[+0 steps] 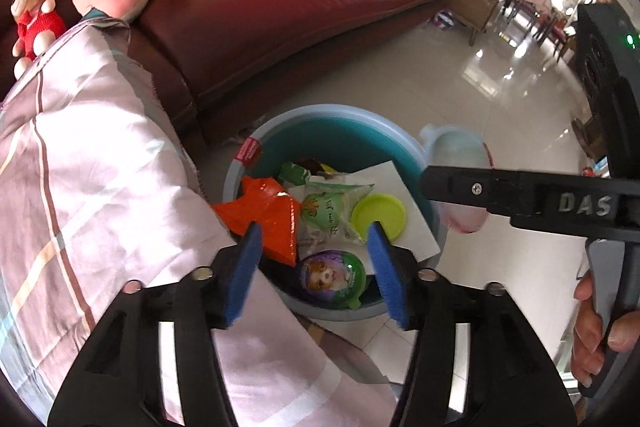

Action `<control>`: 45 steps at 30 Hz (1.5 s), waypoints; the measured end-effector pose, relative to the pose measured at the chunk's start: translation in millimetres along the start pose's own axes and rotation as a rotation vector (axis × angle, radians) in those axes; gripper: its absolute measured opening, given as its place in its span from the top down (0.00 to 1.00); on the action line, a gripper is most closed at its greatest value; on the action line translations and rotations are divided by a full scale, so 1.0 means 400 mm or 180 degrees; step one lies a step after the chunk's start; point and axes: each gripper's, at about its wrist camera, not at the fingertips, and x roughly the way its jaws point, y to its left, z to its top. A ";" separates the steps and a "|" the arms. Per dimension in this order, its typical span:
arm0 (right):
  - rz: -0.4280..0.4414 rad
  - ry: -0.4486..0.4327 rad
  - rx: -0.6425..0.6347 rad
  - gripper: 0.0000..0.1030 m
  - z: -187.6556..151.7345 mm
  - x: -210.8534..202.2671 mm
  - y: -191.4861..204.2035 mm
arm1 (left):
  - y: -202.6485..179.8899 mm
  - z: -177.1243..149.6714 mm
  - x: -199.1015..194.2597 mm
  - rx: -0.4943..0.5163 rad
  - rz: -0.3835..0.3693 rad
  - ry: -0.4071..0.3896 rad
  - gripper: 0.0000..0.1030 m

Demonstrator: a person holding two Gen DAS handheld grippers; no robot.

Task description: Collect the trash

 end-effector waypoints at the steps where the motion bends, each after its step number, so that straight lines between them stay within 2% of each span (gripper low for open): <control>1: 0.0030 0.0013 -0.0001 0.49 0.002 0.004 0.003 | 0.002 -0.003 -0.004 0.0010 0.0045 -0.0018 0.25; 2: 0.0048 0.0013 0.0005 0.36 0.003 0.004 0.005 | 0.003 -0.004 -0.009 0.0020 0.0078 -0.0052 0.21; 3: 0.0049 -0.0003 0.0006 0.32 0.003 0.005 0.009 | 0.004 -0.006 -0.017 0.0033 0.0110 -0.0097 0.20; 6: 0.0076 0.0017 0.0034 0.30 0.001 0.009 0.013 | 0.011 -0.009 -0.031 0.0027 0.0113 -0.0111 0.11; 14: -0.0001 0.0025 0.0101 0.25 -0.017 -0.011 0.015 | 0.031 -0.031 -0.067 -0.0022 0.0125 -0.0117 0.11; 17: -0.0028 -0.0011 0.0108 0.17 -0.026 -0.026 0.019 | 0.039 -0.045 -0.091 -0.0060 0.0144 -0.0138 0.11; 20: -0.0086 -0.0043 0.0078 0.14 -0.040 -0.048 0.030 | 0.048 -0.060 -0.115 -0.0118 0.0144 -0.0160 0.05; 22: -0.0112 -0.0043 0.0052 0.09 -0.053 -0.061 0.039 | 0.057 -0.074 -0.136 -0.0160 0.0147 -0.0206 0.05; 28: -0.0092 -0.0001 -0.0080 0.07 -0.105 -0.095 0.074 | 0.070 -0.119 -0.192 -0.0209 0.0211 -0.0266 0.05; 32: -0.0276 -0.0032 -0.0204 0.07 -0.147 -0.117 0.102 | 0.085 -0.161 -0.223 -0.0290 0.0193 -0.0280 0.05; 36: -0.0328 -0.0038 -0.0223 0.07 -0.184 -0.131 0.112 | 0.085 -0.208 -0.259 -0.0293 0.0300 -0.0308 0.05; 45: -0.0506 -0.0082 -0.0385 0.07 -0.275 -0.176 0.147 | 0.095 -0.271 -0.326 -0.0427 0.0377 -0.0344 0.04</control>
